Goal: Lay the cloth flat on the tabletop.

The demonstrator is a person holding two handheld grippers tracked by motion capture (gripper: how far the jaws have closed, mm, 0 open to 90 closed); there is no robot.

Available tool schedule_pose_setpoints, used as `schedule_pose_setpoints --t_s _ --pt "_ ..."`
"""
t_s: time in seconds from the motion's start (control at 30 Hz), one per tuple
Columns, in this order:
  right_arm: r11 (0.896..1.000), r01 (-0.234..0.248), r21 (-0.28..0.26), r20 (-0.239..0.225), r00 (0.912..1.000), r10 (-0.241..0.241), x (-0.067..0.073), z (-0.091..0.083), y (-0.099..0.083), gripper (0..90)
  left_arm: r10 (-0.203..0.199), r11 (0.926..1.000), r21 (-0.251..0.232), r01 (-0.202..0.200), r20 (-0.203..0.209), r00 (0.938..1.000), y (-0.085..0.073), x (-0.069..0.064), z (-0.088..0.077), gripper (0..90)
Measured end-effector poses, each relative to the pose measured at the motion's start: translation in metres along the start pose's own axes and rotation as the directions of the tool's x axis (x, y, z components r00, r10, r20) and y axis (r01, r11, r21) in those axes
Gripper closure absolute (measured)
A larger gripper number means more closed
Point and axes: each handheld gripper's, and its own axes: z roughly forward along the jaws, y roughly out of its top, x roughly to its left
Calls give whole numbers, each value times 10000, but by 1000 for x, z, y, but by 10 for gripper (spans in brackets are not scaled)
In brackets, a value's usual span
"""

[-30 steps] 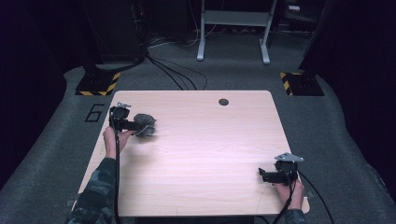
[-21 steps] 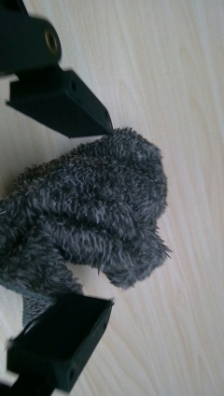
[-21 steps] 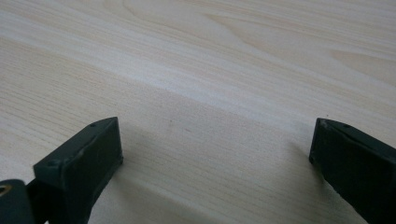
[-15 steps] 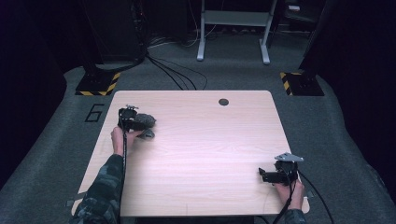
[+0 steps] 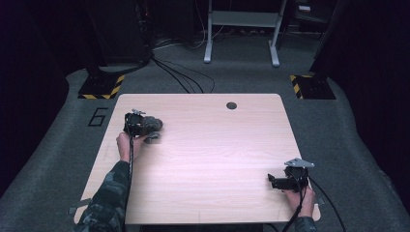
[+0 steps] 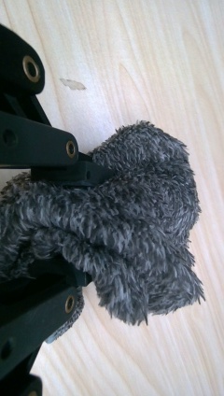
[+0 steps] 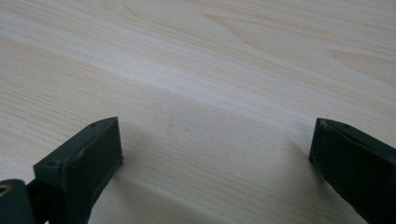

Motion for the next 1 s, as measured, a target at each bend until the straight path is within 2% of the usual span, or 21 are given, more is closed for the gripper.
schedule_pose_setpoints --t_s 0.33,0.5,0.6,0.63,0.73,0.77,0.8,1.0 --pt "10000 -46 6 -13 10000 46 0 0 0 22 303 9968 -758 -267 465 9985 10 -17 -32 648" --pt "10000 -47 5 -9 10000 47 0 0 0 22 742 9923 -1039 -673 635 9952 16 -34 -48 647" --pt "10000 -51 7 -8 10000 51 0 0 0 22 1005 9891 -1164 -900 875 9911 19 -45 -58 647" --pt "10000 -51 7 -8 10000 51 0 0 0 22 1195 9879 -1115 -1080 1018 9876 20 -49 -62 647" --pt "10000 -45 7 -9 10000 45 0 0 0 22 1541 9805 -1426 -1352 1311 9793 22 -67 -71 646" --pt "10000 -44 5 -8 10000 44 0 0 0 22 1727 9768 -1525 -1505 1451 9742 22 -78 -75 645" --pt "10000 -44 5 -8 10000 44 0 0 0 22 1727 9768 -1525 -1505 1451 9742 22 -78 -75 645" --pt "10000 -50 4 -6 10000 50 0 0 0 22 2473 9630 -1589 -2178 1986 9484 14 -117 -78 638"
